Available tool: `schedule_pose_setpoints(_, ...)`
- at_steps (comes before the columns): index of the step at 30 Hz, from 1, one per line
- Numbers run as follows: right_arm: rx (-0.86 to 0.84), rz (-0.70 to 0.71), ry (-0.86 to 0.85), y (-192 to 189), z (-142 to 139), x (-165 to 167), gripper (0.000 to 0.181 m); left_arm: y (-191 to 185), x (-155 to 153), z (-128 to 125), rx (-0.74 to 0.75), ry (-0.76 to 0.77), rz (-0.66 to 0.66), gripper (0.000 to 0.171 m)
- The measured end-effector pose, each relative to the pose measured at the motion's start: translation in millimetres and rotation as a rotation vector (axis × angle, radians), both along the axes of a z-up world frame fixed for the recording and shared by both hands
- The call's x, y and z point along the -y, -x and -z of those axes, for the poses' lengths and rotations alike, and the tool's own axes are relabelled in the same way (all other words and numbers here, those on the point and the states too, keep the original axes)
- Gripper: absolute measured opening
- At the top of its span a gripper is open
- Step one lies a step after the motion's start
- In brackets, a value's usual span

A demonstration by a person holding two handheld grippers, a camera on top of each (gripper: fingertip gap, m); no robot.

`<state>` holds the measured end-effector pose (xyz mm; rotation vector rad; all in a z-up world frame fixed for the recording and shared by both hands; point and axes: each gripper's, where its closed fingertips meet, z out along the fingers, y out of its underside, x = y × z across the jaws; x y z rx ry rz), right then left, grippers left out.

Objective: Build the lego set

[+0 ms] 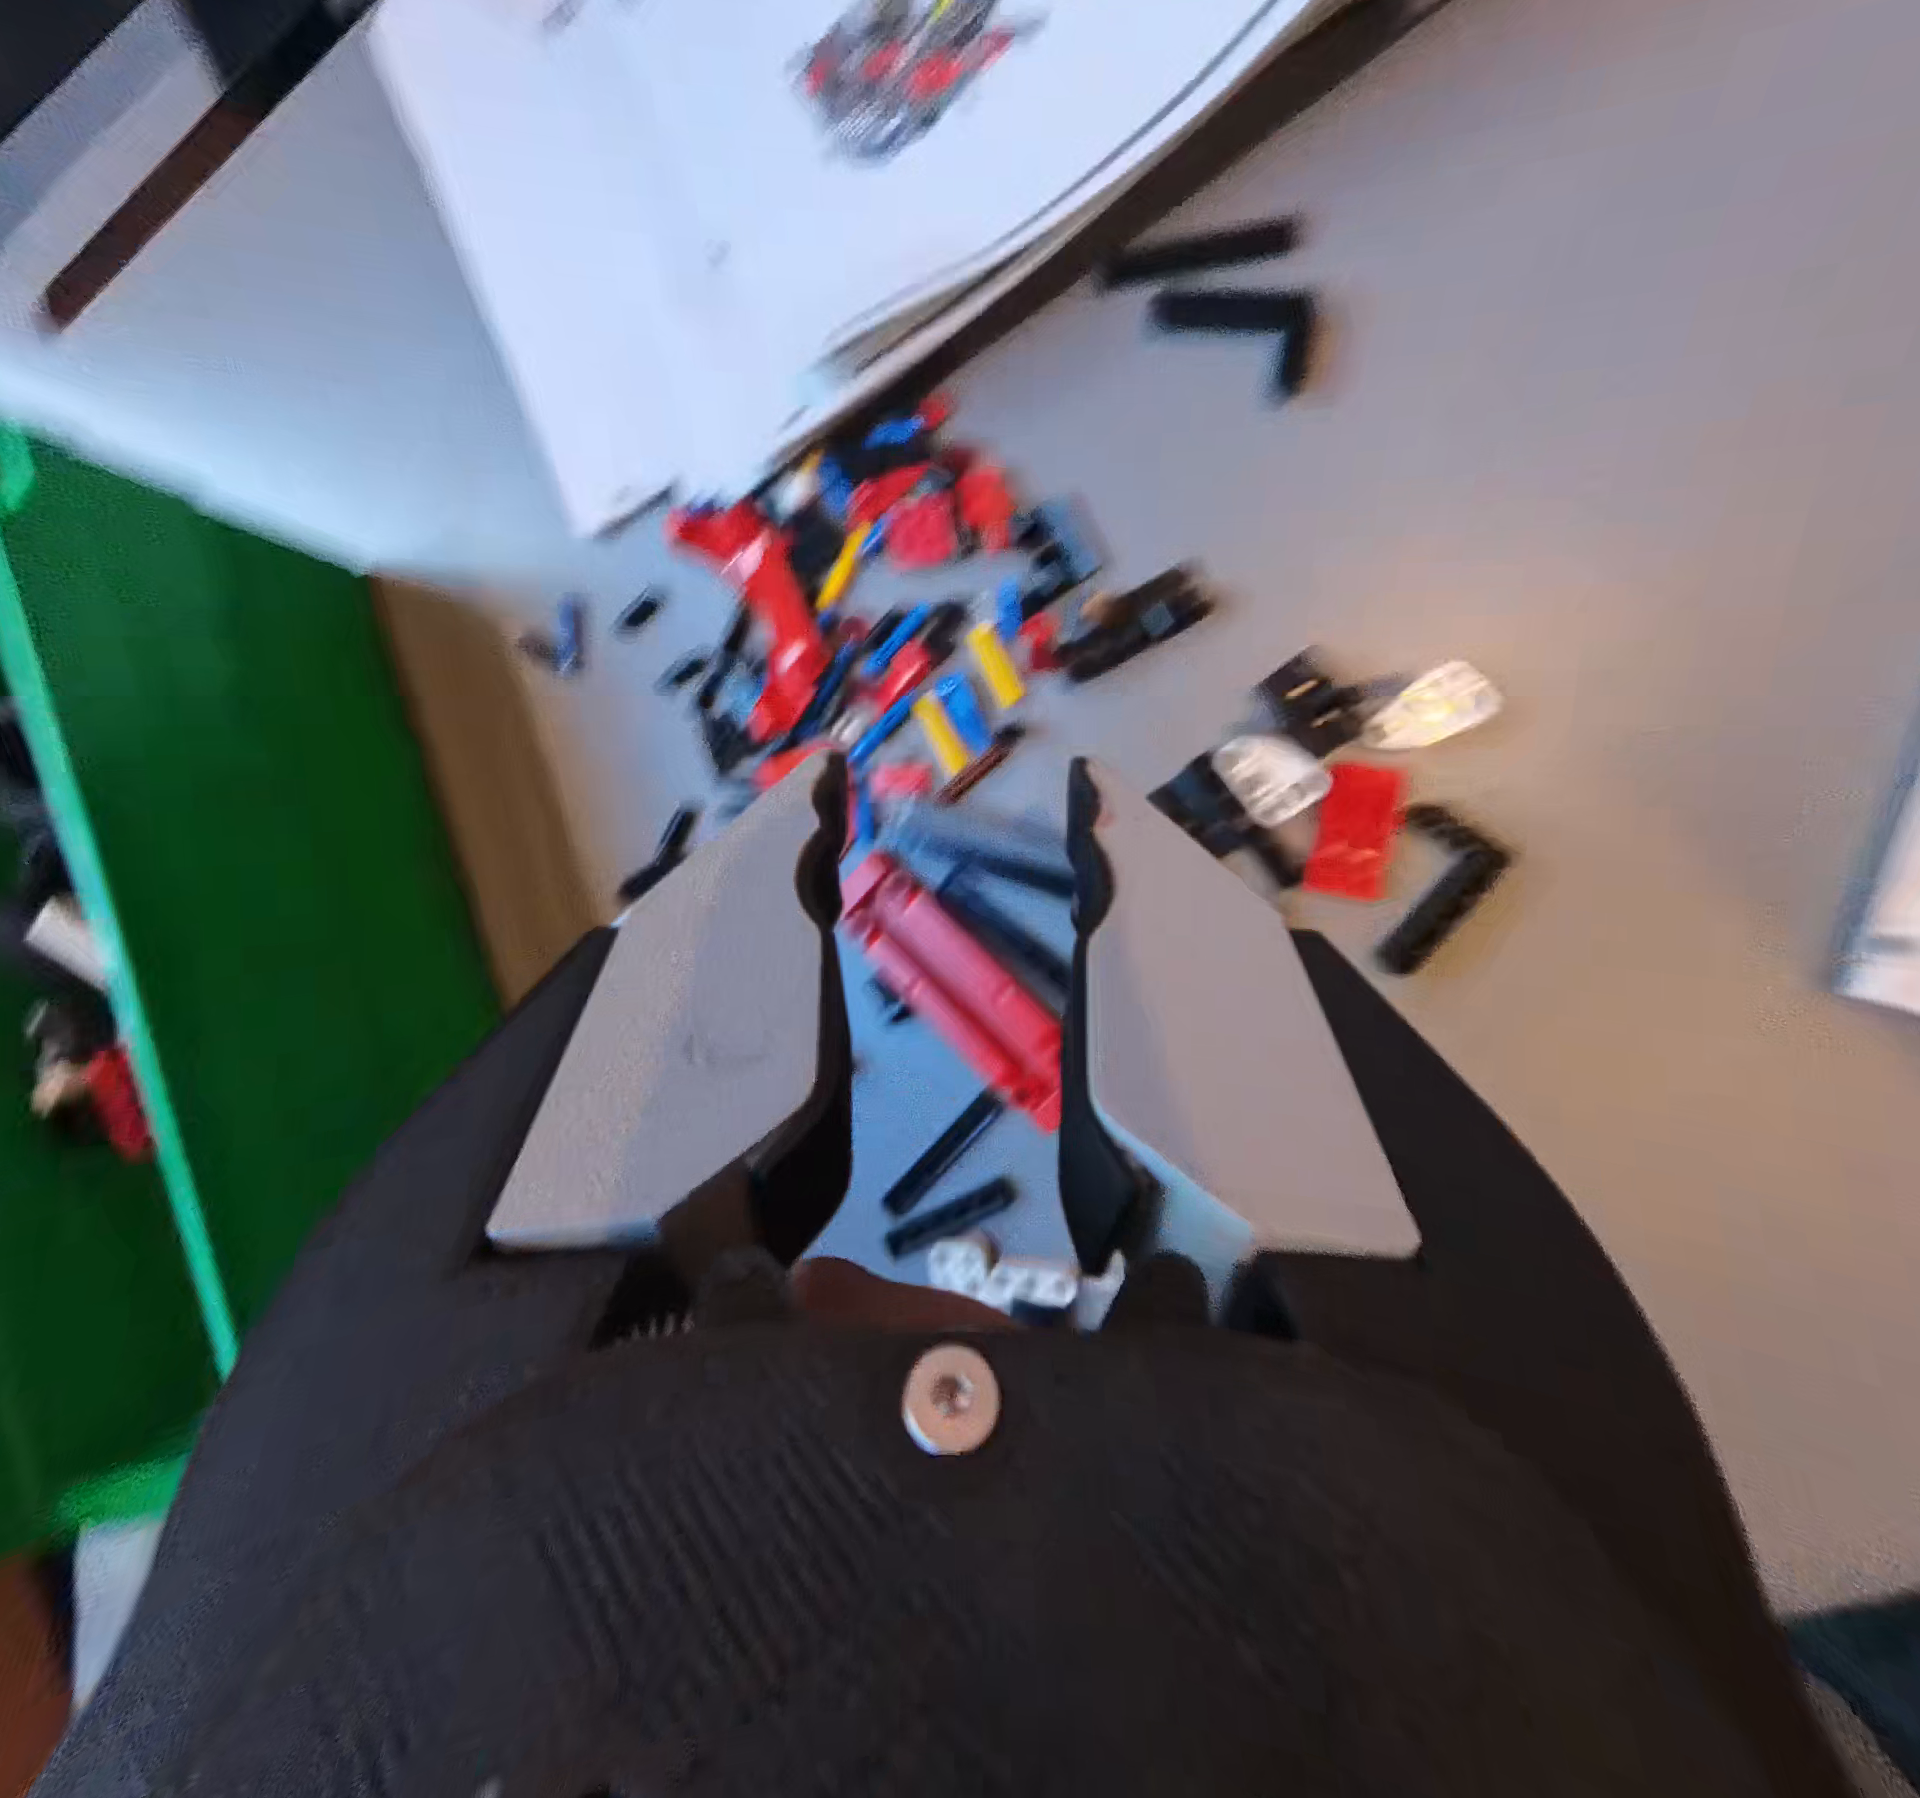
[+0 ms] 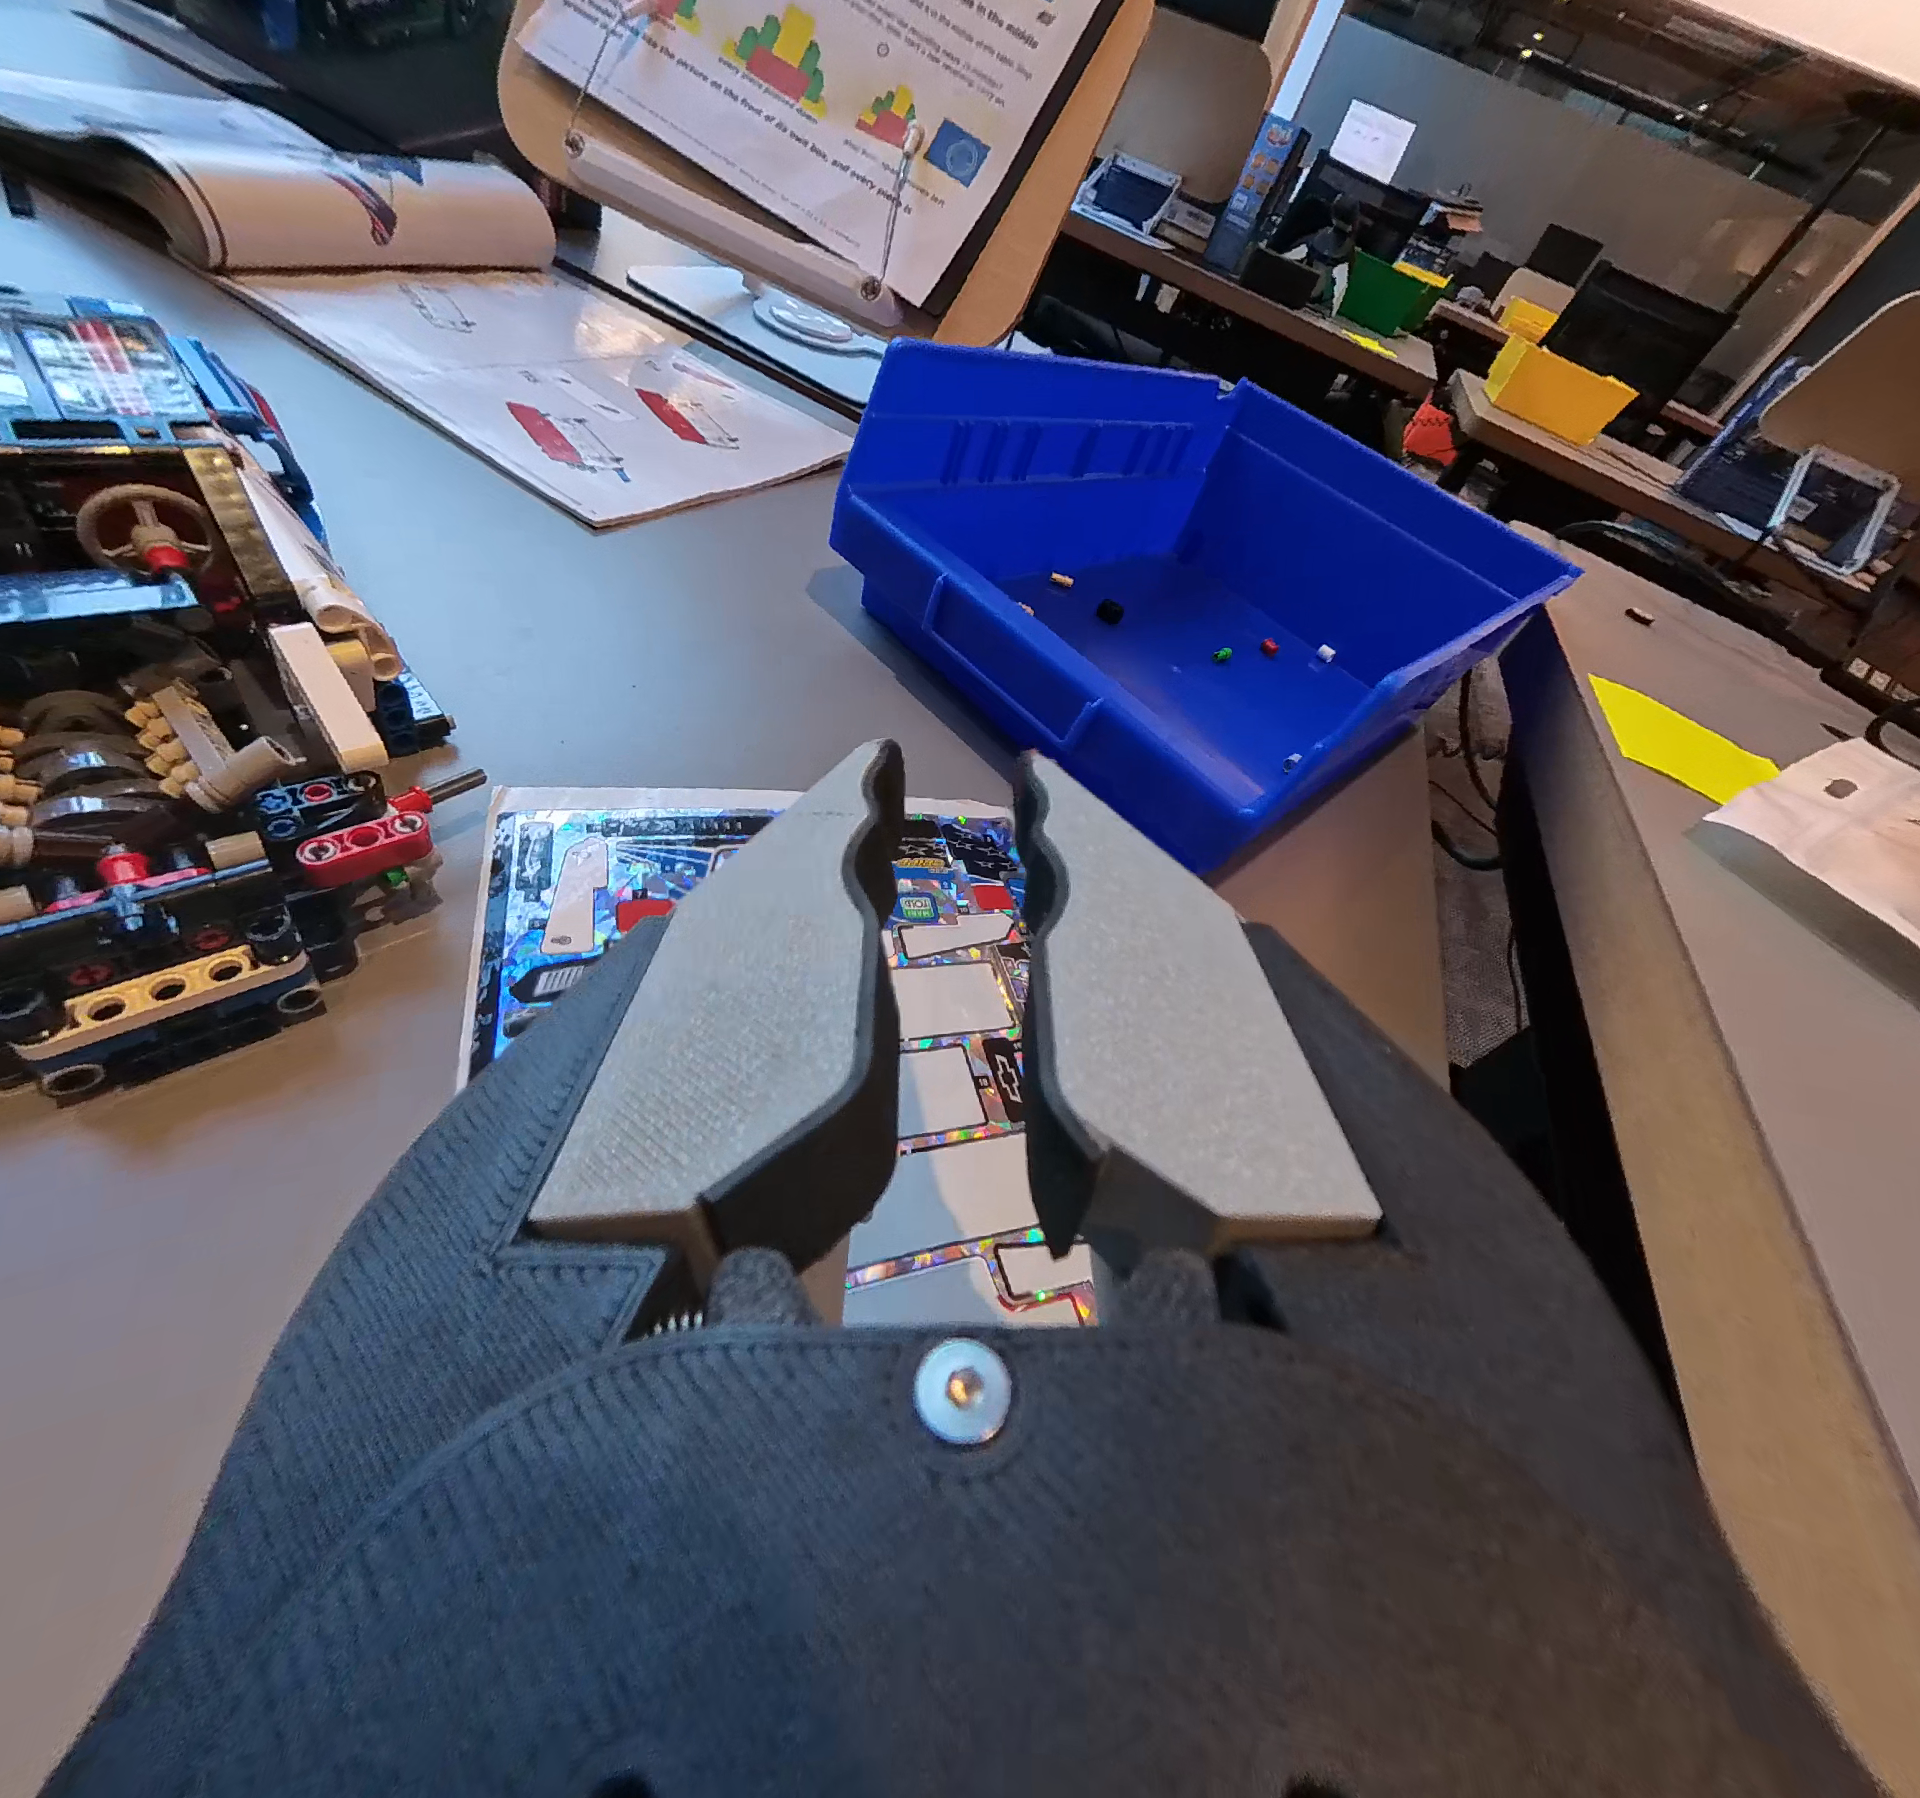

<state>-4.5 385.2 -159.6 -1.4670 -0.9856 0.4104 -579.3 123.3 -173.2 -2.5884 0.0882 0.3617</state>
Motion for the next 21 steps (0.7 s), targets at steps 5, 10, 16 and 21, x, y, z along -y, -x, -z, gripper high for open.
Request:
schedule_pose_setpoints(5, -0.02, 0.031, -0.005, 1, -3, -2, 0.016, 38, 23, 18, 0.057, -0.116, -0.155, 0.04)
schedule_pose_setpoints(10, 0.022, 0.049, -0.005, 2, 4, -4, 0.015, 50, -19, 31, 0.096, -0.151, -0.056, 0.033)
schedule_pose_setpoints(16, 0.052, 0.065, -0.012, 2, 7, -6, 0.015, 37, -22, 64, 0.185, 0.003, 0.025, 0.023)
schedule_pose_setpoints(21, 0.01, 0.065, -0.02, 3, -5, -4, 0.015, 19, -9, 56, 0.245, -0.027, 0.039, 0.027)
